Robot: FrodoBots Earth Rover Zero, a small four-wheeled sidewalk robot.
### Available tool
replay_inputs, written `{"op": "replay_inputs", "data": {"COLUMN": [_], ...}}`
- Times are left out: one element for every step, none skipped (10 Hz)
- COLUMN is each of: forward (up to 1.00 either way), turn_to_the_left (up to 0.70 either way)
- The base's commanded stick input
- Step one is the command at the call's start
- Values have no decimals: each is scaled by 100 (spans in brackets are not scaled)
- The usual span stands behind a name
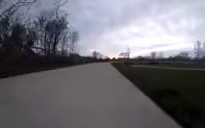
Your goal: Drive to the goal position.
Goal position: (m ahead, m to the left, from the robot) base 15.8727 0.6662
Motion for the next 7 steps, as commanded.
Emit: {"op": "replay_inputs", "data": {"forward": [100, 100, 100, 100, 100, 100, 100], "turn_to_the_left": [0, 0, 0, 0, 0, 0, 0]}}
